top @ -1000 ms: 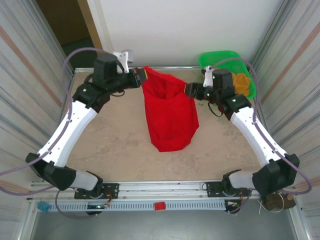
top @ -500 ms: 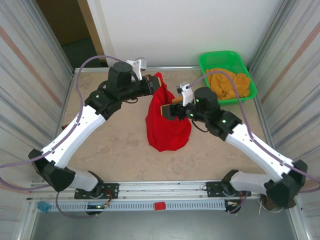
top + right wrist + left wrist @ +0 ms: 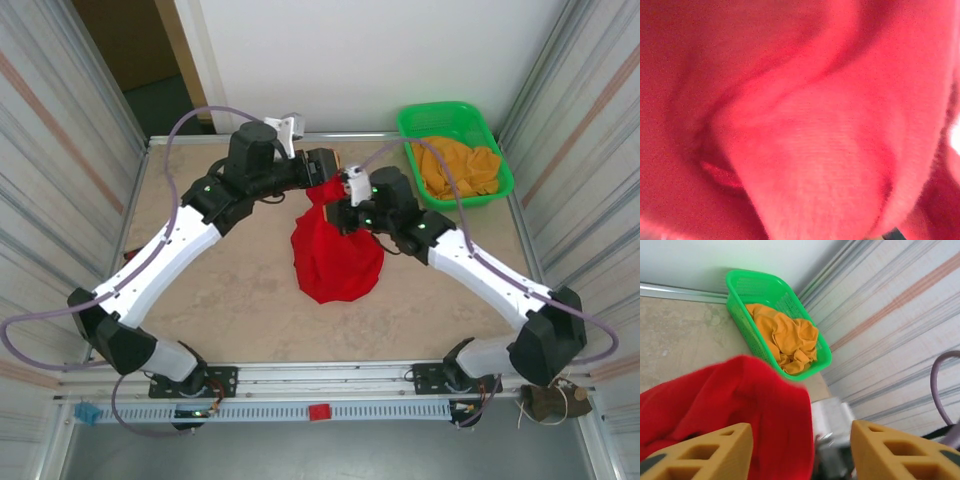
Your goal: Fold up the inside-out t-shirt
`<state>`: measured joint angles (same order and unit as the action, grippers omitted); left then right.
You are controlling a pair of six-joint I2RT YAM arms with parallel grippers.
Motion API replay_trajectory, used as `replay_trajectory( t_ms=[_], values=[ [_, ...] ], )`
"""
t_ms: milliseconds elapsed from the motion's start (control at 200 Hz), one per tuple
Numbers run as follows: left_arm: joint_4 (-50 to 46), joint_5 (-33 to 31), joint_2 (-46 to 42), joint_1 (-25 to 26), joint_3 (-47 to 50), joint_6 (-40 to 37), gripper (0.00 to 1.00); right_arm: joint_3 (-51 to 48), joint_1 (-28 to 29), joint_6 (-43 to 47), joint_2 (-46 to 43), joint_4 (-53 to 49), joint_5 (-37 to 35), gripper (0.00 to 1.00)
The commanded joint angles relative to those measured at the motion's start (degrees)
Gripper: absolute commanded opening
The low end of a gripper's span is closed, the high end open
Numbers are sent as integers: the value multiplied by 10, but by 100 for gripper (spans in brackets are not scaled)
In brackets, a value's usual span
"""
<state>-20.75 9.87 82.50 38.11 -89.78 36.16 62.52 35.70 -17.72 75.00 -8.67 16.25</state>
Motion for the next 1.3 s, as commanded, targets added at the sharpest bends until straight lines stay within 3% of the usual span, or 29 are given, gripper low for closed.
replay_trajectory(
  t_ms=[0, 125, 291, 666, 767, 812, 862, 892, 947, 1012, 1087, 1247, 1293],
  values=[
    [42, -20, -68, -30, 78, -44, 61, -60, -74, -29, -67, 37, 87, 8],
    [115, -5, -130, -46, 240, -54, 64, -113, -144, -59, -106, 72, 189, 8],
    [217, 17, -131, -32, 383, -77, 65, -125, -161, -54, -119, 58, 230, 7],
    [266, 14, 41, 57, 337, -137, 66, -138, -161, -68, -123, 62, 243, 6],
    [289, 26, 68, 58, 335, -126, 49, -140, -161, -68, -128, 59, 242, 8],
    [303, 31, 75, 58, 335, -122, 26, -142, -162, -68, -130, 58, 239, 16],
    [308, 38, 80, 55, 332, -118, 0, -145, -164, -66, -134, 54, 234, 33],
    [307, 42, 80, 53, 330, -116, 0, -148, -166, -66, -136, 52, 231, 44],
    [305, 42, 70, 48, 332, -115, 0, -160, -173, -69, -146, 52, 227, 45],
    [300, 33, 46, 37, 341, -113, 0, -179, -182, -72, -158, 54, 221, 41],
    [297, 25, 8, 21, 356, -108, 0, -207, -194, -78, -169, 64, 211, 29],
    [283, 25, -66, -14, 375, -98, 0, -263, -209, -102, -167, 108, 212, 30],
    [274, 27, -80, -21, 377, -101, 0, -271, -210, -104, -164, 113, 213, 25]
  ],
)
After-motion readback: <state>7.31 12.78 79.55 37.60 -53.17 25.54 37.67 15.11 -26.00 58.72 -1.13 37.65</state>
